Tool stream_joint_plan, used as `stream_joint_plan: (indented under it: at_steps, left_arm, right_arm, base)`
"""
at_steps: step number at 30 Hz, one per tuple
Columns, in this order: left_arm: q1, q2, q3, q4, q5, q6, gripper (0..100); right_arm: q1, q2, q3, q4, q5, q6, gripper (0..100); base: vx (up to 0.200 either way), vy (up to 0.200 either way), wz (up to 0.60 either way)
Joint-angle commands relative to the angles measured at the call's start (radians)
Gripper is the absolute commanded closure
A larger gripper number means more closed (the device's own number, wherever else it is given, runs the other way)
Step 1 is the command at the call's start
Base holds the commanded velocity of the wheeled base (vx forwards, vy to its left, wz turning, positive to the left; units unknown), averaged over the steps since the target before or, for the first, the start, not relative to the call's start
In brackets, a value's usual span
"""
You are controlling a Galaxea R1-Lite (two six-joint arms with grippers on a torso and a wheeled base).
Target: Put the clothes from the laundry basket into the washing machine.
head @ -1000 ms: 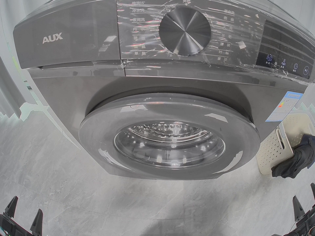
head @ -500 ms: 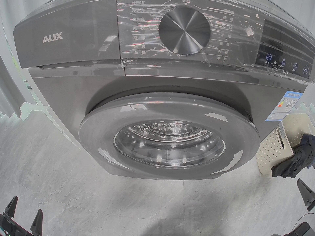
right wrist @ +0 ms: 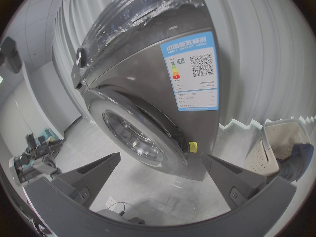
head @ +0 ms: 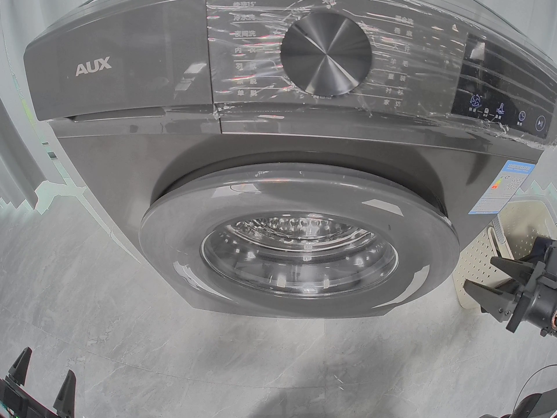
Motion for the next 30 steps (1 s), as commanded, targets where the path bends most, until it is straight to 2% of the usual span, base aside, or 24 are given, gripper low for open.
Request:
stream_joint_plan:
  at_steps: [1, 3, 11, 17, 24, 30]
  left_arm:
    - [0.0, -0.018, 0.015, 0.0, 0.0, 0.0, 0]
    - [0.0, -0.017, 0.015, 0.0, 0.0, 0.0, 0]
    - [0.0, -0.018, 0.015, 0.0, 0.0, 0.0, 0]
    - [0.0, -0.017, 0.015, 0.0, 0.0, 0.0, 0]
    - [0.0, -0.017, 0.015, 0.0, 0.0, -0.002, 0]
    - [0.0, -0.017, 0.015, 0.0, 0.0, 0.0, 0]
  right_arm:
    - [0.096, 0.189, -0.013, -0.1, -0.068, 0.045, 0]
    - [0.102, 0.218, -0.013, -0.137, -0.083, 0.04, 0]
    - [0.104, 0.316, -0.036, -0.248, -0.085, 0.029, 0]
    - [0.119, 0.328, -0.034, -0.268, -0.083, 0.028, 0]
    - [0.151, 0.29, 0.036, -0.266, -0.077, 0.029, 0]
    - [0.165, 0.164, 0.118, -0.251, -0.082, 0.026, 0]
  base:
    - [0.0, 0.0, 0.0]
    - [0.0, 0.0, 0.0]
    - [0.0, 0.0, 0.0]
    - [0.0, 0.0, 0.0]
    - [0.0, 0.0, 0.0]
    - [0.0, 0.0, 0.0]
